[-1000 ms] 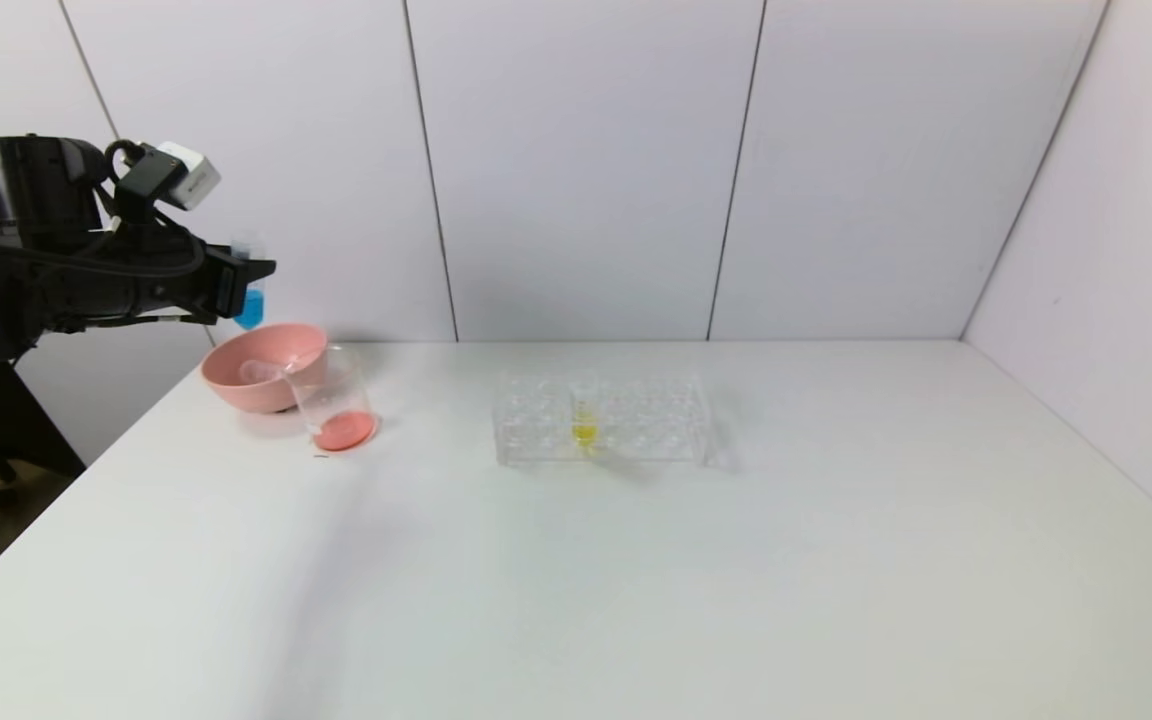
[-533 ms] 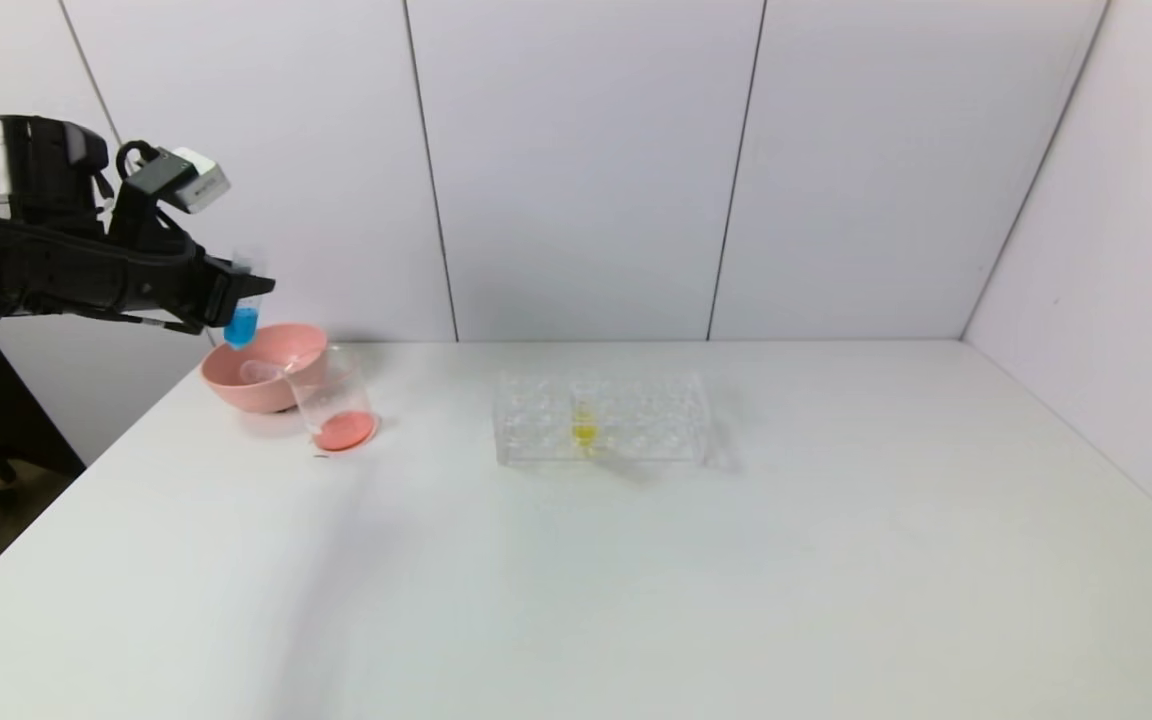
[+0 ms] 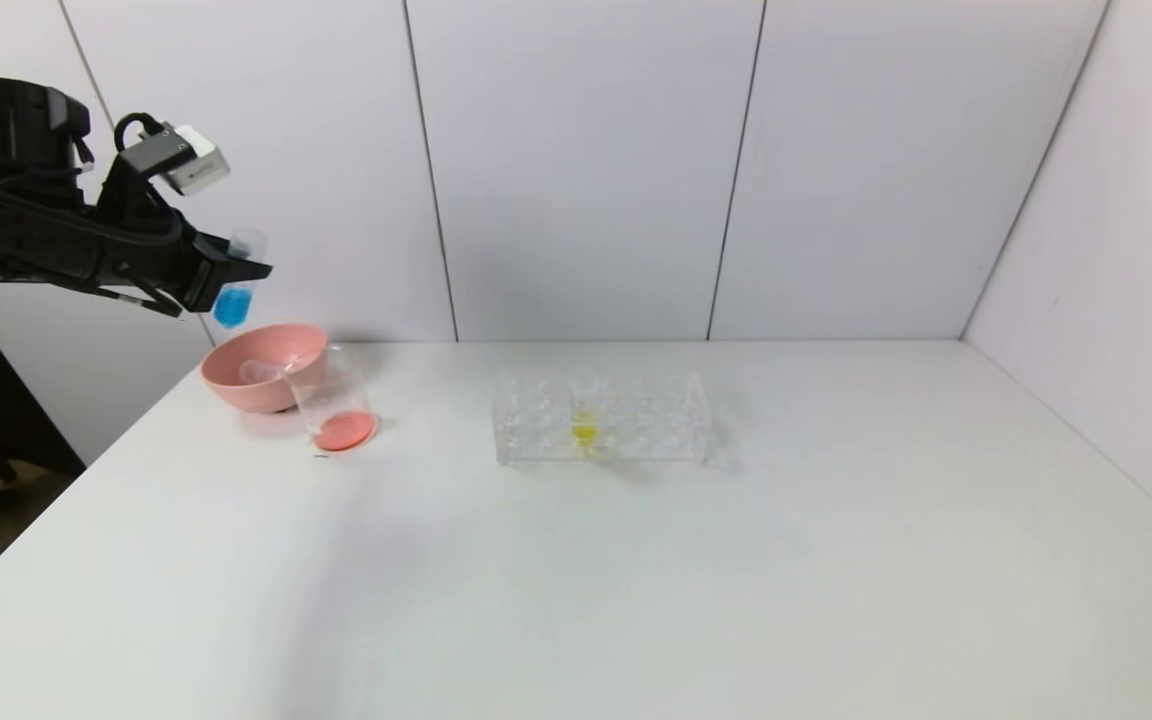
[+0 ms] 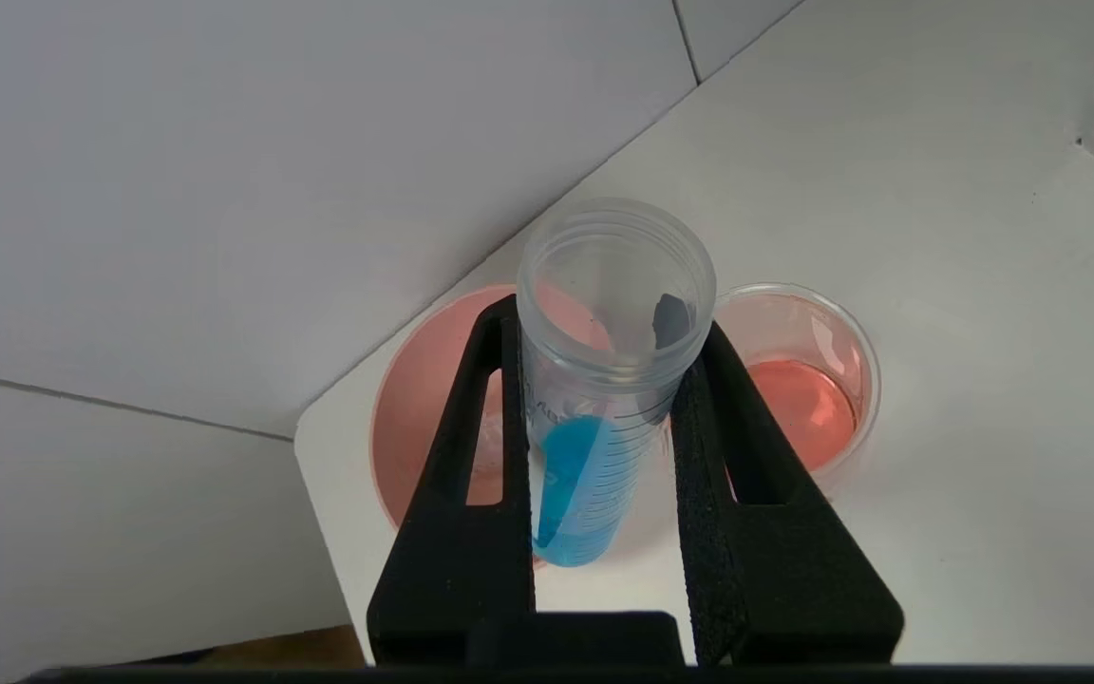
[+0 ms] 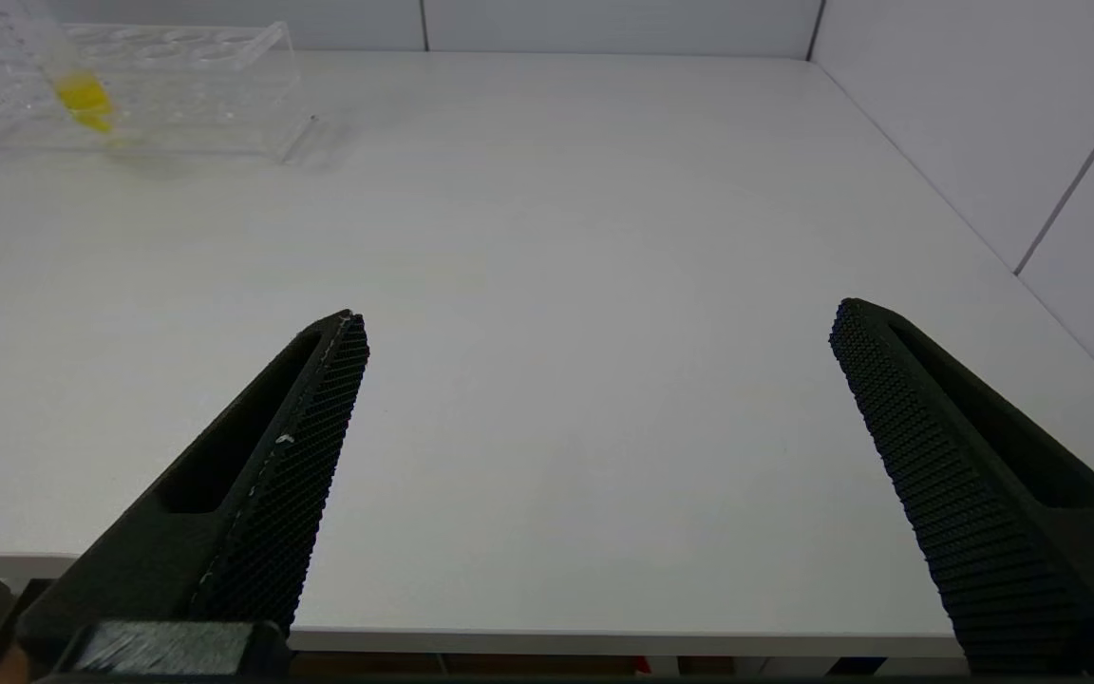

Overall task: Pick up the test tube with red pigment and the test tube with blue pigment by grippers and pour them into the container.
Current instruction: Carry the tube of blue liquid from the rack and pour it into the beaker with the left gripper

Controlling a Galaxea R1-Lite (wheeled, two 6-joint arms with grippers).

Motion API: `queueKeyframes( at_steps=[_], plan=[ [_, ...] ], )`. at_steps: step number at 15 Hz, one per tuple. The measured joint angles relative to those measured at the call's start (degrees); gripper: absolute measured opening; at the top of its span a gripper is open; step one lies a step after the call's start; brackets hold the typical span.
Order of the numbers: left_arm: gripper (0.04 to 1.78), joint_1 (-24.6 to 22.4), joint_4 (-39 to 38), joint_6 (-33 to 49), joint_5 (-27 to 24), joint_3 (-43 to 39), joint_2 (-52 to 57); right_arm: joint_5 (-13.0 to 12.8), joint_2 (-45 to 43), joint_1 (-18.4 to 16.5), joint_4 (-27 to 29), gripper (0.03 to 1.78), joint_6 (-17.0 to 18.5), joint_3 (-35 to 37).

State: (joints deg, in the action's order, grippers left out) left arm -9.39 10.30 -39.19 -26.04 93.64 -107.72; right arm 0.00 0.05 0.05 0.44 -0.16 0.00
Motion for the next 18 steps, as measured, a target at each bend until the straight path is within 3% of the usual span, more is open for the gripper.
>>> queueKeyframes(
  at_steps=[4, 12, 18],
  plan=[
    [0.44, -0.87, 11.11, -7.8, -3.39, 8.16, -2.97, 0.0, 0.0, 0.0, 0.0, 1.77, 0.0, 0.0],
    [0.44, -2.13, 20.35, -16.43, -3.73, 16.14, -6.47, 0.0, 0.0, 0.0, -0.02, 1.77, 0.0, 0.0],
    [0.44, -2.62, 23.56, -20.92, -7.64, 20.25, -9.31, 0.0, 0.0, 0.0, 0.0, 1.78, 0.0, 0.0]
  ],
)
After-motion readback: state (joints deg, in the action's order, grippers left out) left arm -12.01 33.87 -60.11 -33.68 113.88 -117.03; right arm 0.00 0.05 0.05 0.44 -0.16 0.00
